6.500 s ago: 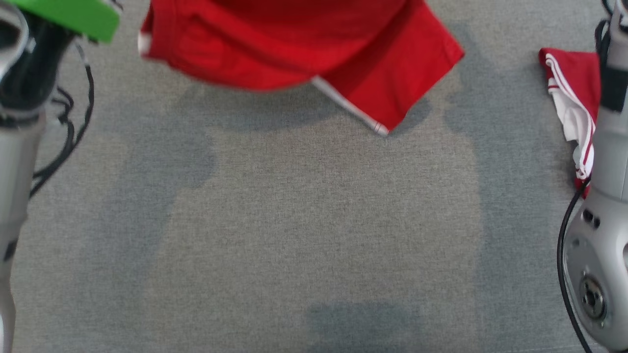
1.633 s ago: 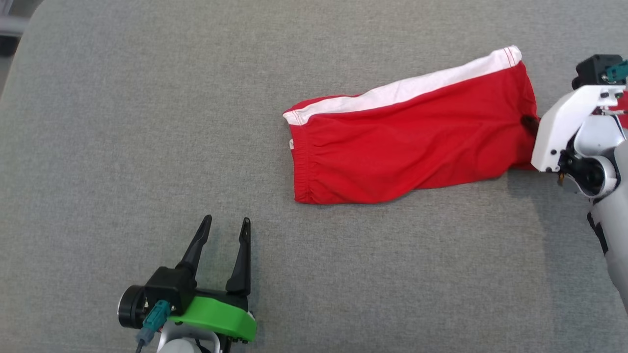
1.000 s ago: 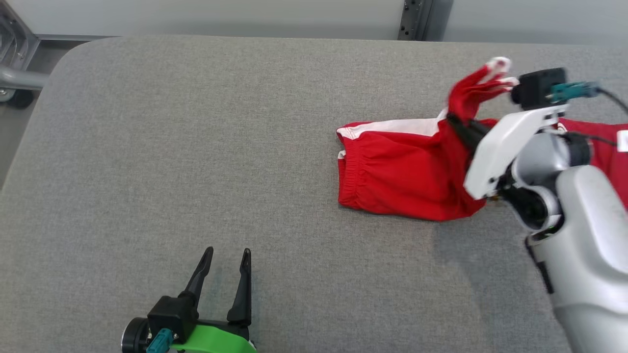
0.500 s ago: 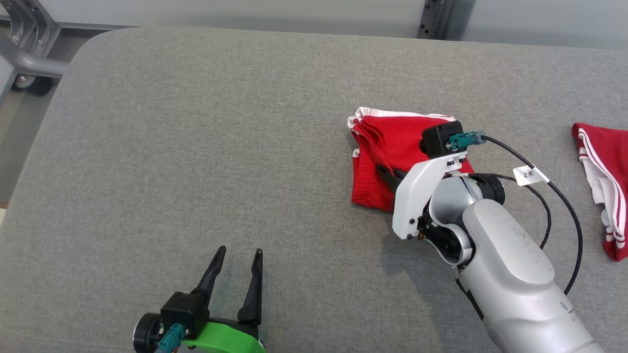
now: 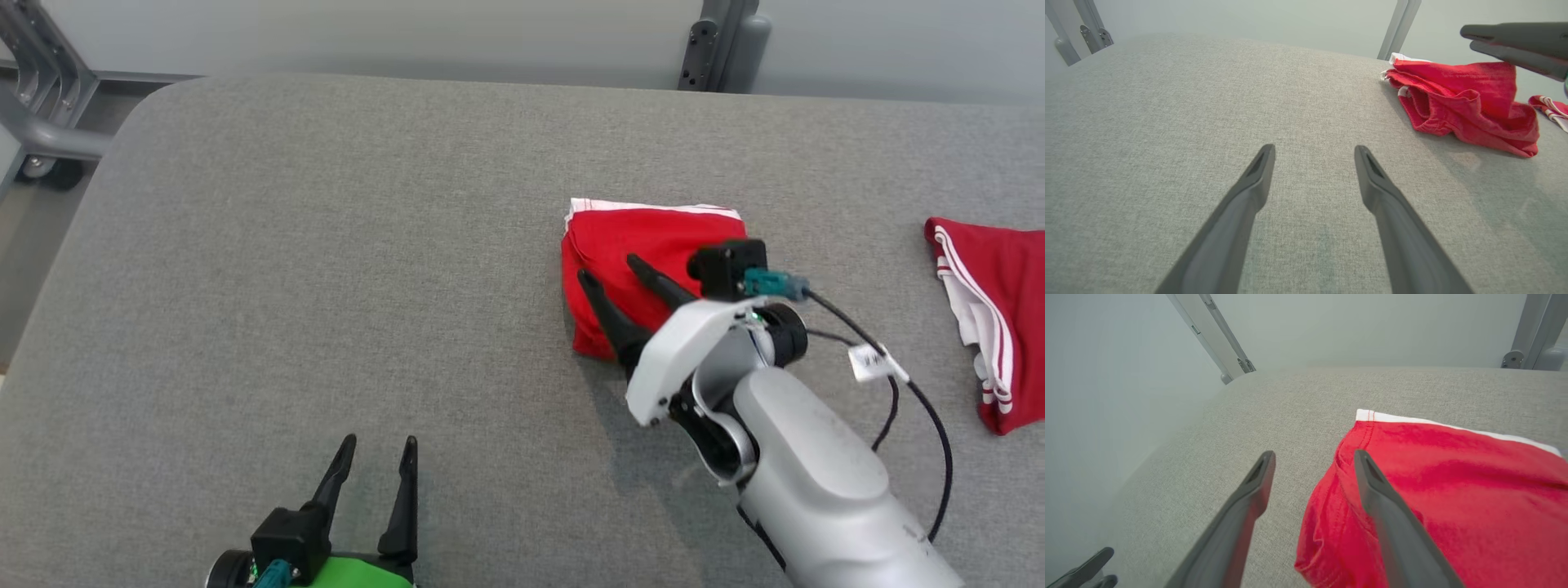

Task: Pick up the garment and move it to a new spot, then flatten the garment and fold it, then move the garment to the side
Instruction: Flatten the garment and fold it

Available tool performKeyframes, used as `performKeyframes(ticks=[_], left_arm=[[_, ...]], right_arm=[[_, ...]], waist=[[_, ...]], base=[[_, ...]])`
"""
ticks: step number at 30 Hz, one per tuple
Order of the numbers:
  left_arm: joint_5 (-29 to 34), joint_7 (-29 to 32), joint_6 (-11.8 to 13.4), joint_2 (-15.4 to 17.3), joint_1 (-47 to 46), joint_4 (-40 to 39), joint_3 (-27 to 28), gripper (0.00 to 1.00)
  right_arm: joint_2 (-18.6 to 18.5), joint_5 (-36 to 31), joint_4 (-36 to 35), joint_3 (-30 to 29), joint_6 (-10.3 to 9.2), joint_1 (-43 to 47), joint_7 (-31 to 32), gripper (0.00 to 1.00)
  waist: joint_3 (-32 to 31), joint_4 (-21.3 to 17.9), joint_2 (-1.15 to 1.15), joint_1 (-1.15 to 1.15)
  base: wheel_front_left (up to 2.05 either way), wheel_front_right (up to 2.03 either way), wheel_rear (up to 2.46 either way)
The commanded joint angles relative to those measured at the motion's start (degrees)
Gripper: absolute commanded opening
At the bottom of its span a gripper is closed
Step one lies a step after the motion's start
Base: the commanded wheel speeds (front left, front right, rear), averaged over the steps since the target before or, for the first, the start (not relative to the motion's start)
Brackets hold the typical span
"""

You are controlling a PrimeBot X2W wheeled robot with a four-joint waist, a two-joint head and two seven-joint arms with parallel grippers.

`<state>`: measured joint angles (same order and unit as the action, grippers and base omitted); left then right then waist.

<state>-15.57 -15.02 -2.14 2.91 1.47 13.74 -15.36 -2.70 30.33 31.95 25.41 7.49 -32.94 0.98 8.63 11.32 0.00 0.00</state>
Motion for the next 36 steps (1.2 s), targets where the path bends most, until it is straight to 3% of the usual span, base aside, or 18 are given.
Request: performKeyframes(ticks=[1,4,8,11,15,19,23,24,25,26,31,36], left_arm=[[0.1,-0.2,0.3,0.0,1.4,-0.2,0.9,1.0],[0.4,-0.2,0.8,0.0,2.9,-0.5,2.6,1.0],[0.8,-0.2,0.7,0.0,4.7,-1.5,4.1,1.0],[1.2,-0.2,0.5,0.1,5.9,-2.4,5.4,1.0],[1.0,-0.2,0.3,0.1,6.8,-3.6,7.1,1.0],[1.6,-0.2,-0.2,0.1,7.4,-3.7,8.0,1.0],[1.5,-0.2,-0.2,0.1,7.5,-3.7,8.2,1.0],[1.5,-0.2,-0.3,0.1,7.2,-3.9,8.1,1.0],[1.5,-0.2,-0.4,0.1,6.8,-4.0,8.0,1.0],[1.4,-0.2,-0.3,0.1,6.3,-4.3,8.0,1.0],[1.5,-0.2,-0.8,0.1,3.8,-5.5,7.2,1.0],[1.9,-0.2,-1.2,0.1,1.7,-5.3,6.3,1.0]], right_arm=[[-1.6,-2.2,-0.9,-1.2,-0.01,2.9,-3.0,1.0],[-5.0,-7.7,-3.1,-4.4,-0.04,8.1,-9.5,1.0],[-10.0,-16.8,-5.2,-13.2,-0.04,16.0,-15.1,1.0],[-9.4,-20.8,-9.3,-22.3,-0.03,23.1,-16.2,1.0],[-7.6,-25.6,-17.7,-29.1,-0.03,31.1,-16.1,1.0],[-5.2,-27.2,-21.1,-32.8,-0.03,35.1,-16.2,1.0],[-3.9,-27.0,-21.8,-32.8,-0.03,34.4,-16.2,1.0],[-3.9,-27.0,-22.1,-32.2,-0.03,33.3,-16.2,0.96],[-4.0,-26.7,-22.0,-31.1,-0.03,32.1,-16.2,0.33],[-4.1,-26.2,-21.6,-29.8,-0.03,30.8,-16.2,0.0],[-4.8,-27.3,-18.1,-24.3,-0.04,21.1,-16.2,0.0],[-3.2,-30.0,-6.4,-19.2,-0.04,12.1,-16.2,0.0]], waist=[[-1.5,-1.8,0.0,0.0],[-3.0,-3.7,0.0,0.0],[-5.0,-5.5,0.0,0.0],[-6.3,-6.3,0.0,0.0],[-7.1,-7.3,0.0,0.0],[-7.4,-7.6,0.0,0.0],[-7.2,-7.3,0.0,0.0],[-7.0,-7.0,0.0,0.0],[-6.6,-6.8,0.0,0.0],[-6.2,-6.5,0.0,0.0],[-2.6,-4.3,0.0,0.0],[-0.1,-1.7,0.0,0.0]], base=[[0.0,0.0,0.0],[0.0,0.0,0.0],[0.0,0.0,0.0],[0.0,0.0,0.0],[0.0,0.0,0.0],[0.0,0.0,0.0],[0.0,0.0,0.0],[0.0,0.0,0.0],[0.0,0.0,0.0],[0.0,0.0,0.0],[0.0,0.0,0.0],[0.0,0.0,0.0]])
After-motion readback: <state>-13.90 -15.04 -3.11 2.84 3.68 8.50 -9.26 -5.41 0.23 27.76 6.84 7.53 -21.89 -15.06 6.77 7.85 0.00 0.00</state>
